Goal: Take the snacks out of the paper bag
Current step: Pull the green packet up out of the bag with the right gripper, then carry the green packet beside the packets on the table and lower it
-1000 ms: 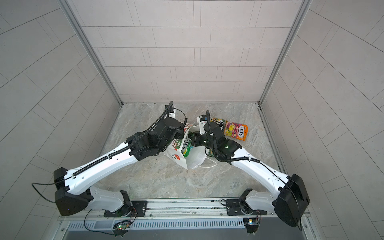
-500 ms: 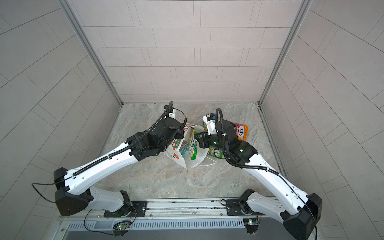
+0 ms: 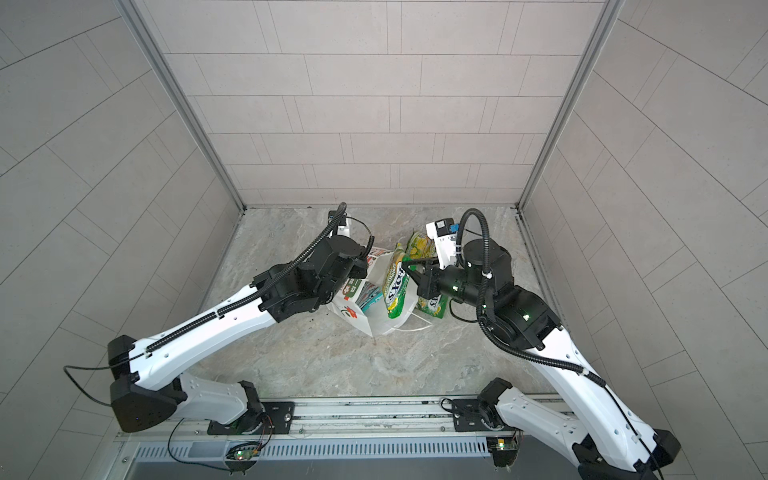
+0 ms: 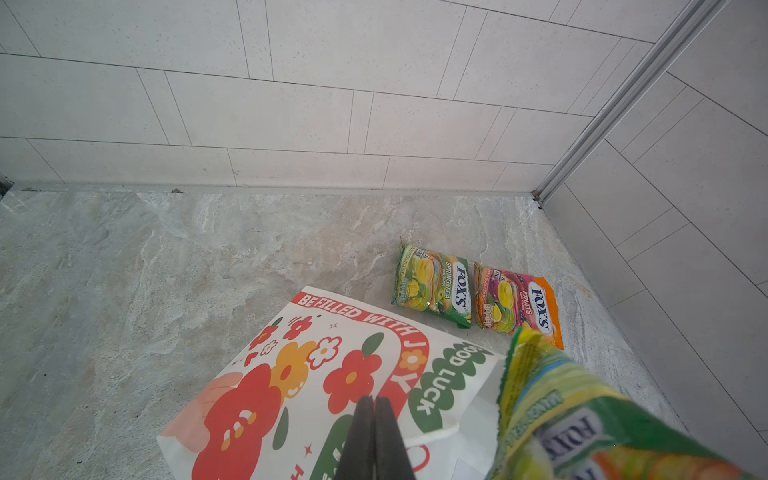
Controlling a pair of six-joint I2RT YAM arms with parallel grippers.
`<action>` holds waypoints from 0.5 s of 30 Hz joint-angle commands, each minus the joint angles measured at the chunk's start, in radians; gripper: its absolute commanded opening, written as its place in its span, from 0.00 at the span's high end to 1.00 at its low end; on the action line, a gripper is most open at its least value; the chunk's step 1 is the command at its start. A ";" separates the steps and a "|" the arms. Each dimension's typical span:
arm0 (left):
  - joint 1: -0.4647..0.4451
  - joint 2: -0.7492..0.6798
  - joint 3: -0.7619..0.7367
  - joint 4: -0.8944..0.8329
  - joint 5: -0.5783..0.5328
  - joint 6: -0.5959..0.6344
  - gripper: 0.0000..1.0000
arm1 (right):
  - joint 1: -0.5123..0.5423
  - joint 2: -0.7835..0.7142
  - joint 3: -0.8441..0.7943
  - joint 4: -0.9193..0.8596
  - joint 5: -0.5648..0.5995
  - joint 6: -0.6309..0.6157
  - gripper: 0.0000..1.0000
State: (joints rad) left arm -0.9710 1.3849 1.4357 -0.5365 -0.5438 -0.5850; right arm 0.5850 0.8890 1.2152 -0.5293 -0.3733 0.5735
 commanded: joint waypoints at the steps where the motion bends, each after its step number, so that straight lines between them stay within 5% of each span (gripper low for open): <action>1: 0.005 0.005 0.012 -0.025 -0.017 0.002 1.00 | -0.015 -0.041 0.053 -0.038 0.067 -0.067 1.00; 15: 0.005 -0.020 -0.007 0.005 0.006 0.020 1.00 | -0.148 -0.037 0.182 -0.278 0.385 -0.278 1.00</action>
State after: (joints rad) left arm -0.9710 1.3849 1.4357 -0.5350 -0.5304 -0.5823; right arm 0.4595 0.8505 1.3697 -0.7628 -0.1070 0.3763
